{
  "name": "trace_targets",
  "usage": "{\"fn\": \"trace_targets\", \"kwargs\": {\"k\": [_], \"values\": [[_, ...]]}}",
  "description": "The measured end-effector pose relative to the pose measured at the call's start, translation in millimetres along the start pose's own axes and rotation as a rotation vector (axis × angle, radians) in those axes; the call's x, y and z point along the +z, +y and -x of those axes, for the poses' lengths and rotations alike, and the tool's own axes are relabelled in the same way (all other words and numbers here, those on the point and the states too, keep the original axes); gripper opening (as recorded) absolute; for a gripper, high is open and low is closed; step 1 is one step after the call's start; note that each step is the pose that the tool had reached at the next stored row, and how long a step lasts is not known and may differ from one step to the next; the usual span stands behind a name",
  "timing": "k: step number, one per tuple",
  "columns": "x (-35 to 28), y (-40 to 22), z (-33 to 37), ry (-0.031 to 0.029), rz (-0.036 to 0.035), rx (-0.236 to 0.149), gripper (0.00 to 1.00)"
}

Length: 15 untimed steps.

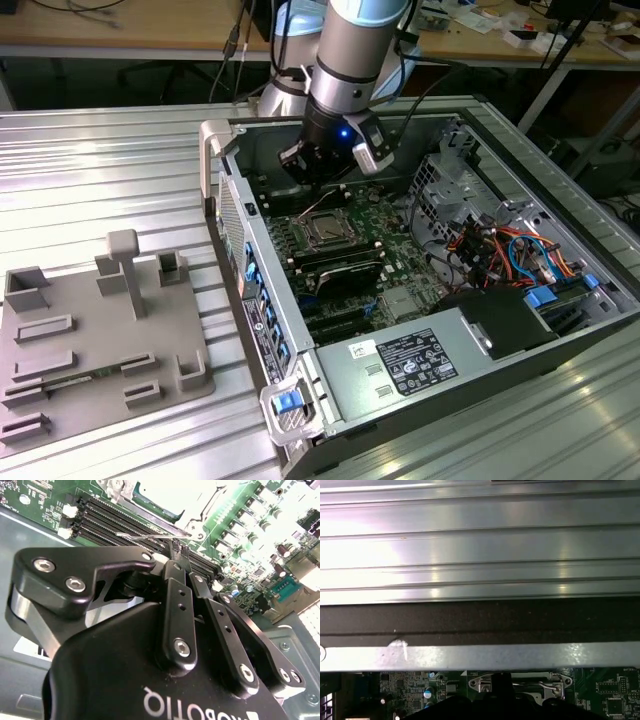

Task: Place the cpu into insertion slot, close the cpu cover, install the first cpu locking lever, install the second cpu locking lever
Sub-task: 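Install the first cpu locking lever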

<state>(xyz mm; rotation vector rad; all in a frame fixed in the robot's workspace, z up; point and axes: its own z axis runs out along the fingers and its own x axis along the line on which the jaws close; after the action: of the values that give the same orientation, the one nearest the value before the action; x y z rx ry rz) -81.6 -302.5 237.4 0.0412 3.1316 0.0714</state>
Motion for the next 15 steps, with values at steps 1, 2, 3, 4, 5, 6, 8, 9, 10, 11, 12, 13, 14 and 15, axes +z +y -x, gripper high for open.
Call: {"fn": "trace_targets", "kwargs": {"k": [1,2,3,4,5,6,8,9,10,11,12,13,14,15], "values": [[0.8,0.0,0.7,-0.0001,0.0002,0.000,0.11],[1.4,0.0,1.0,-0.0001,0.0002,0.000,0.11],[2.9,-0.1,1.5,0.0000,0.0001,-0.001,0.11],[4.5,-0.1,1.9,0.0000,0.0001,-0.001,0.11],[5.1,0.0,2.1,0.0000,0.0001,-0.001,0.11],[5.7,0.1,2.5,0.0002,0.0000,-0.002,0.11],[6.7,0.6,4.0,0.0001,0.0001,-0.004,0.11],[7.1,0.9,4.5,0.0001,0.0002,-0.004,0.11],[7.3,1.2,4.8,0.0001,0.0002,-0.005,0.11],[7.5,1.5,5.0,0.0002,0.0001,-0.006,0.11],[7.6,1.8,5.2,0.0003,0.0001,-0.008,0.11],[7.8,2.2,5.5,0.0004,0.0001,-0.010,0.11],[8.1,2.5,5.9,0.0004,0.0002,-0.011,0.11],[8.3,2.7,6.3,0.0005,0.0002,-0.013,0.11]]}}
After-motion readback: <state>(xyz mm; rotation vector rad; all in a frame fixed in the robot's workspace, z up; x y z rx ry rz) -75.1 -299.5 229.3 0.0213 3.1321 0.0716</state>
